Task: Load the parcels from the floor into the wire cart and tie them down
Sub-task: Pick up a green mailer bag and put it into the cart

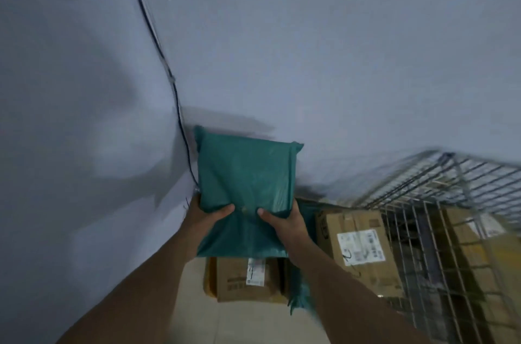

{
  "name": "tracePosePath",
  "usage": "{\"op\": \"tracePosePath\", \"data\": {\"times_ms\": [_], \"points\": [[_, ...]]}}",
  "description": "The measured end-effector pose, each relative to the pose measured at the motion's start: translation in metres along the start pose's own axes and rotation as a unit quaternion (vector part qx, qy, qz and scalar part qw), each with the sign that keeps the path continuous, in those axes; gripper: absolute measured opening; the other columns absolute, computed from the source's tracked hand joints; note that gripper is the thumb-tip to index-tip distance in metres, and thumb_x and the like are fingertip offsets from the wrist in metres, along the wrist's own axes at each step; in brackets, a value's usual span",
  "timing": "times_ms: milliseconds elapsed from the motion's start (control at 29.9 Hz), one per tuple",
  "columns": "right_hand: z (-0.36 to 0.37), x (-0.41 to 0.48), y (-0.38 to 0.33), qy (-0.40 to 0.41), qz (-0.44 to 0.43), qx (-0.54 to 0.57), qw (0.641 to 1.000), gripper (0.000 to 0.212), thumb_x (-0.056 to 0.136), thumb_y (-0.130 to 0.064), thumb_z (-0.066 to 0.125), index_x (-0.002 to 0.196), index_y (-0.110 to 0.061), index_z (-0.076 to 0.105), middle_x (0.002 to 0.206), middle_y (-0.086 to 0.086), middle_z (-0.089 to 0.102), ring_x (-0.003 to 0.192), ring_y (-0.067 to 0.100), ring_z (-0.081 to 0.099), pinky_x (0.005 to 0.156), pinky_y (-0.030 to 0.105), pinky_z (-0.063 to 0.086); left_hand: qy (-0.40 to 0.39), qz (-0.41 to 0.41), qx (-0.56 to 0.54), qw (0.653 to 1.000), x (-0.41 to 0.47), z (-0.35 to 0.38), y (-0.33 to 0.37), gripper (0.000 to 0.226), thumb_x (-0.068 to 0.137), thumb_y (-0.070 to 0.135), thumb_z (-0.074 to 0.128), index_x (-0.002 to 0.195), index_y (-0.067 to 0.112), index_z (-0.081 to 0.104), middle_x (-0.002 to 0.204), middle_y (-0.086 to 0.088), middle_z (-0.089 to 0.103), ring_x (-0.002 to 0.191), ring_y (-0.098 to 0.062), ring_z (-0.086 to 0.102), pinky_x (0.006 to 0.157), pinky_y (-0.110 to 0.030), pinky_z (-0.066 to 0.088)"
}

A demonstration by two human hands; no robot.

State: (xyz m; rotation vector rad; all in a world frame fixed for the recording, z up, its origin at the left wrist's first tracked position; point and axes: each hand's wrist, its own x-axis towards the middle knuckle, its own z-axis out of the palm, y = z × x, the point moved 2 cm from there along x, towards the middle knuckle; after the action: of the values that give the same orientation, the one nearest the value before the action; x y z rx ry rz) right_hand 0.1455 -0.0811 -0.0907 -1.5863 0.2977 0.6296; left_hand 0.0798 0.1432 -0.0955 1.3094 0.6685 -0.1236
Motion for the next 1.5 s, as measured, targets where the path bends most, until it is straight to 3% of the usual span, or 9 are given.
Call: {"op": "tracePosePath", "data": {"times_ms": [67,234,501,701,835,1002,1169,1302,1503], "points": [[-0.004,-0.021,-0.056,0.002,-0.033,-0.011,0.999,0.091,0.066,-0.038,0.097,0.141,-0.03,0.048,0.129,-0.001,0.064,0.115,0.025,0.065,0.097,0.047,0.058,-0.011,0.029,0.007,0.999,-0.023,0.013,0.057,0.093,0.061,0.044,0.101,0.14,0.026,0.056,0.131,0.001,0.071,0.115,-0.024,0.071,0.097,-0.05,0.058],[-0.019,-0.089,-0.185,0.03,-0.123,-0.029,0.991,0.105,0.046,-0.06,0.097,0.137,-0.036,0.051,0.125,-0.005,0.068,0.112,0.023,0.067,0.095,0.048,0.059,-0.055,0.116,0.008,0.992,-0.098,0.05,0.192,0.064,0.077,0.027,0.092,0.134,0.019,0.062,0.125,-0.005,0.074,0.111,-0.024,0.073,0.095,-0.045,0.059],[-0.067,-0.243,-0.395,0.035,-0.253,-0.001,0.967,0.098,0.053,-0.055,0.095,0.137,-0.036,0.049,0.127,-0.008,0.065,0.114,0.021,0.064,0.1,0.048,0.056,-0.071,0.223,0.058,0.97,-0.219,0.11,0.406,0.097,0.059,0.052,0.1,0.14,0.029,0.051,0.127,0.003,0.072,0.109,-0.019,0.073,0.092,-0.046,0.061],[-0.097,-0.364,-0.542,0.049,-0.38,0.01,0.924,0.092,0.064,-0.05,0.092,0.142,-0.035,0.045,0.127,-0.011,0.063,0.116,0.02,0.062,0.102,0.047,0.053,-0.067,0.336,0.045,0.938,-0.337,0.156,0.559,0.103,0.051,0.052,0.102,0.137,0.029,0.049,0.125,0.001,0.072,0.106,-0.024,0.074,0.09,-0.051,0.061],[-0.118,-0.429,-0.606,0.062,-0.44,0.014,0.896,0.089,0.07,-0.046,0.091,0.145,-0.034,0.043,0.129,-0.009,0.061,0.117,0.021,0.06,0.102,0.047,0.053,-0.067,0.396,0.027,0.915,-0.405,0.184,0.622,0.101,0.055,0.047,0.101,0.138,0.026,0.046,0.126,0.001,0.068,0.109,-0.024,0.072,0.092,-0.052,0.06],[-0.157,-0.489,-0.646,0.098,-0.478,0.008,0.873,0.09,0.071,-0.047,0.091,0.146,-0.035,0.042,0.131,-0.008,0.06,0.118,0.023,0.06,0.102,0.048,0.053,-0.087,0.426,0.014,0.9,-0.463,0.229,0.66,0.087,0.066,0.039,0.097,0.137,0.027,0.046,0.125,0.002,0.066,0.109,-0.024,0.069,0.093,-0.052,0.059],[-0.225,-0.548,-0.653,0.174,-0.491,0.002,0.853,0.086,0.076,-0.046,0.088,0.146,-0.032,0.041,0.133,-0.006,0.059,0.117,0.024,0.059,0.1,0.045,0.053,-0.152,0.442,0.009,0.884,-0.5,0.3,0.671,0.083,0.07,0.035,0.095,0.136,0.026,0.047,0.122,0.003,0.068,0.104,-0.021,0.071,0.085,-0.044,0.061],[-0.297,-0.597,-0.633,0.26,-0.488,0.009,0.833,0.083,0.076,-0.049,0.087,0.144,-0.033,0.043,0.13,-0.007,0.061,0.116,0.022,0.062,0.101,0.048,0.054,-0.237,0.438,0.023,0.867,-0.527,0.378,0.66,0.078,0.073,0.036,0.094,0.135,0.027,0.047,0.12,0.004,0.068,0.103,-0.02,0.071,0.083,-0.041,0.061],[-0.418,-0.702,-0.57,0.4,-0.469,0.022,0.787,0.075,0.074,-0.048,0.088,0.137,-0.035,0.048,0.123,-0.011,0.066,0.11,0.018,0.066,0.096,0.046,0.057,-0.381,0.415,0.04,0.825,-0.588,0.525,0.613,0.084,0.065,0.046,0.096,0.133,0.031,0.049,0.121,0.004,0.069,0.105,-0.023,0.071,0.091,-0.05,0.06]]}}
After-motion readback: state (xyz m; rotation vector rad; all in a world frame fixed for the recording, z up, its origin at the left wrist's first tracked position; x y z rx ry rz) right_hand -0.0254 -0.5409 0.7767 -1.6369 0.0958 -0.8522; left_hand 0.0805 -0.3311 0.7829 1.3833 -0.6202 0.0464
